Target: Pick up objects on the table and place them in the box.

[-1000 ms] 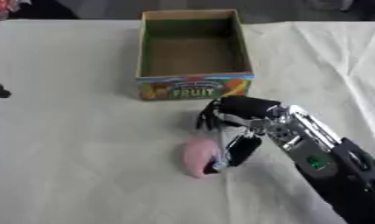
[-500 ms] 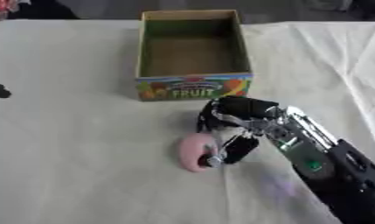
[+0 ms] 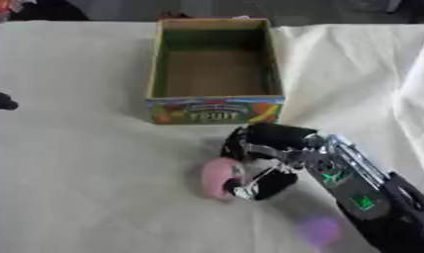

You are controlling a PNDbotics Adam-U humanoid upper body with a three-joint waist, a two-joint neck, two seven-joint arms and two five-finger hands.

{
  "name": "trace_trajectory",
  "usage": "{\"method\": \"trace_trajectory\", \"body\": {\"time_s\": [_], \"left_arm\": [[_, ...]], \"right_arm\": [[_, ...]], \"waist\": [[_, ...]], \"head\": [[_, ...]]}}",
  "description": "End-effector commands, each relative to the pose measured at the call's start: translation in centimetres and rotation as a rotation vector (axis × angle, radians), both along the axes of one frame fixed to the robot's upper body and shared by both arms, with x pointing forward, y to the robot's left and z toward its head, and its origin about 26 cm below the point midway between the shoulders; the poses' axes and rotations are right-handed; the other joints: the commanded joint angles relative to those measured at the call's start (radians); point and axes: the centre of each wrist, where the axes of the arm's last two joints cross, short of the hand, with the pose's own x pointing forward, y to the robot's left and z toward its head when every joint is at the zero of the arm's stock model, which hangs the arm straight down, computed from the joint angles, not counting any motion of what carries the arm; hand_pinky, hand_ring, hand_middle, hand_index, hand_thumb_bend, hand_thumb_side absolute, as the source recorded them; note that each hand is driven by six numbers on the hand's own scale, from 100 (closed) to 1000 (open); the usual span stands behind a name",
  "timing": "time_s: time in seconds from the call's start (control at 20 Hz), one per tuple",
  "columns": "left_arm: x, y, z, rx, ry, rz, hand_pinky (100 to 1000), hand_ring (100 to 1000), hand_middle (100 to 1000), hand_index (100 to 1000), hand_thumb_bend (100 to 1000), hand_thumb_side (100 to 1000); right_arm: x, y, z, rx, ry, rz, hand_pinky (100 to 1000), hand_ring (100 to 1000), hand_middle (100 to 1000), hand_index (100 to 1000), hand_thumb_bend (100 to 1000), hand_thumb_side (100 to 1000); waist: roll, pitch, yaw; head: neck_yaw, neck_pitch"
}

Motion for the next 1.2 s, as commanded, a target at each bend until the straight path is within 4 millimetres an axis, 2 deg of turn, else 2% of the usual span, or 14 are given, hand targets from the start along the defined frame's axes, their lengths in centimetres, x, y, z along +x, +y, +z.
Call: {"method": "trace_trajectory", "body": {"time_s": [0.05,0.25,0.5,0.7,0.8,0.85,1.0,1.2], "left_arm": [[-0.29,0.11,0.71,0.013,-0.027,0.003,532,518,568,718,100,941],[-0.29,0.08,0.70,0.015,-0.026,0.002,532,518,568,718,100,943],[-0.28,0.08,0.71,0.017,-0.025,0.000,533,519,569,718,100,945],[-0.28,0.05,0.70,0.021,-0.022,-0.003,533,519,569,718,100,946],[-0.28,0.05,0.69,0.023,-0.021,-0.005,533,519,569,718,100,946],[-0.29,0.06,0.69,0.024,-0.020,-0.005,533,519,569,717,100,946],[-0.30,0.06,0.66,0.029,-0.017,-0.007,534,519,569,717,100,946],[-0.30,0.04,0.63,0.034,-0.014,-0.011,534,520,569,716,100,947]], "right_arm": [[-0.30,0.02,0.59,-0.003,-0.018,0.016,485,629,590,721,112,394],[-0.30,-0.06,0.64,-0.014,-0.055,0.015,515,697,727,840,217,436],[-0.52,0.02,0.82,-0.012,-0.112,0.017,527,706,753,890,313,457],[-0.80,0.18,1.00,-0.003,-0.140,0.031,522,688,686,823,329,429],[-0.75,0.22,0.82,-0.005,-0.136,0.034,517,677,629,778,327,416],[-0.70,0.23,0.70,-0.005,-0.131,0.034,507,659,567,728,319,400],[-0.58,0.33,0.45,0.005,-0.119,0.034,490,621,476,648,258,369],[-0.60,0.56,0.32,0.015,-0.120,0.047,478,601,456,616,158,370]], "waist": [[0.002,-0.013,0.000],[0.002,-0.013,0.000],[0.002,-0.012,0.000],[0.000,-0.011,0.000],[0.000,-0.011,0.001],[0.000,-0.011,0.001],[0.000,-0.011,0.002],[-0.001,-0.010,0.002]], "head": [[0.003,-0.008],[0.003,-0.011],[0.004,-0.014],[0.003,-0.018],[0.003,-0.018],[0.003,-0.018],[0.002,-0.018],[0.000,-0.019]]}}
